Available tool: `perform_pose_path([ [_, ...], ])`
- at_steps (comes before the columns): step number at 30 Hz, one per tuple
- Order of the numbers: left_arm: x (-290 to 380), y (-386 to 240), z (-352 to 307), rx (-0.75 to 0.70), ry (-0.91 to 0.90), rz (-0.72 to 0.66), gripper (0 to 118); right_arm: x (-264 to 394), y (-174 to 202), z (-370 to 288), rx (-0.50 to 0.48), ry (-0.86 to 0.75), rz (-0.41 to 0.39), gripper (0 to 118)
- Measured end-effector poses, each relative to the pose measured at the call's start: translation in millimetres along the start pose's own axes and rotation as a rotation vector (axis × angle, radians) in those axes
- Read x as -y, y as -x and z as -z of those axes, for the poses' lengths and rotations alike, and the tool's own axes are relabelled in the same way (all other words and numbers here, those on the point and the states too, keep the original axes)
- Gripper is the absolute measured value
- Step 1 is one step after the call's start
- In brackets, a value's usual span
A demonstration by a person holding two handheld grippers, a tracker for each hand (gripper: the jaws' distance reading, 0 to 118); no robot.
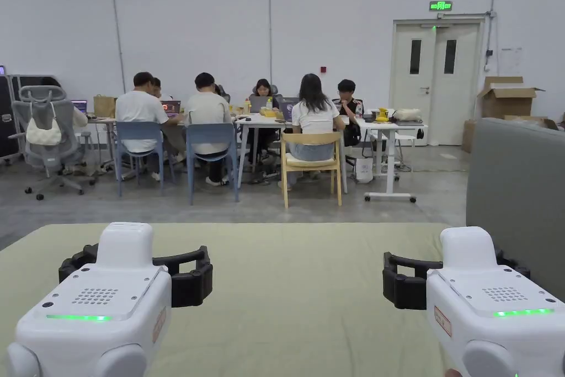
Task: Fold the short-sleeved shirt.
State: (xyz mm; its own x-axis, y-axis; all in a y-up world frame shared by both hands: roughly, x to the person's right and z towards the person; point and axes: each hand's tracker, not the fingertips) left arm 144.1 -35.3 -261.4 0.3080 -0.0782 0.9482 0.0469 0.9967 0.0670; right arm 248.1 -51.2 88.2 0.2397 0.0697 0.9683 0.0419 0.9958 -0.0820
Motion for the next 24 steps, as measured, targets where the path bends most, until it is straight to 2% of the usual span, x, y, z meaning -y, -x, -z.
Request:
perform_pose_path([
  [24,0.2,3.2,-2.4,-0.002,-0.001,-0.015,118,-2.0,2.0,-4.7,0.003,-0.003,-0.034,118],
])
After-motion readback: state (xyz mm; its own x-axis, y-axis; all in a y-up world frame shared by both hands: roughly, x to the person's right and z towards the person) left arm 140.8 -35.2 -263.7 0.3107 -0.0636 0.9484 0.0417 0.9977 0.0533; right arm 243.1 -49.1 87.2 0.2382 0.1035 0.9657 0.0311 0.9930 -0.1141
